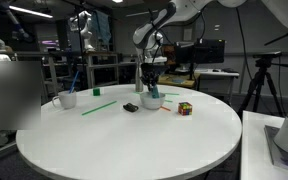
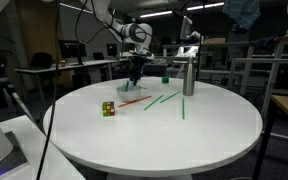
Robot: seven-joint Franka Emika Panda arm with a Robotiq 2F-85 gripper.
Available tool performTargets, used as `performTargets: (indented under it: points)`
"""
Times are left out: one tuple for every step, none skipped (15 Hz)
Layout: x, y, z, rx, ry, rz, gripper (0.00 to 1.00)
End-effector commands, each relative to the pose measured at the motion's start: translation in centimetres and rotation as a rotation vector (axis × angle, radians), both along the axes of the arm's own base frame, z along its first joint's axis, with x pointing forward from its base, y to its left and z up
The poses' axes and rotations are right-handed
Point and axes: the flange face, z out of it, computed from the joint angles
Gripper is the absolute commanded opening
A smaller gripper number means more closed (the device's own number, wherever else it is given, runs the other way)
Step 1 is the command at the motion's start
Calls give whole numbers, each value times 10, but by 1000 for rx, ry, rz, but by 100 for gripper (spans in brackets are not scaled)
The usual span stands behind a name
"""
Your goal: Place the bottle inside the white bowl
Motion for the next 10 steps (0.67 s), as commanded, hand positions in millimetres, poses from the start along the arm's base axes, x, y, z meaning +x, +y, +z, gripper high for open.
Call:
performTargets:
  points:
    - [8,-9,-8,41,38,-19,9]
    - [9,-10,-11,43,44,-21,9]
    - [9,-11,-16,44,50,-23,9]
    - [9,-11,-18,47,56,-24,9]
    - [9,-11,-21,50,63,-26,9]
    - [10,-12,-23,51,70,-27,9]
    - [10,-12,-23,51,77,-28,9]
    - [11,-13,-25,49,82,-28,9]
    - [11,-13,-25,50,84,-27,9]
    - [12,-13,-24,46,87,-27,59]
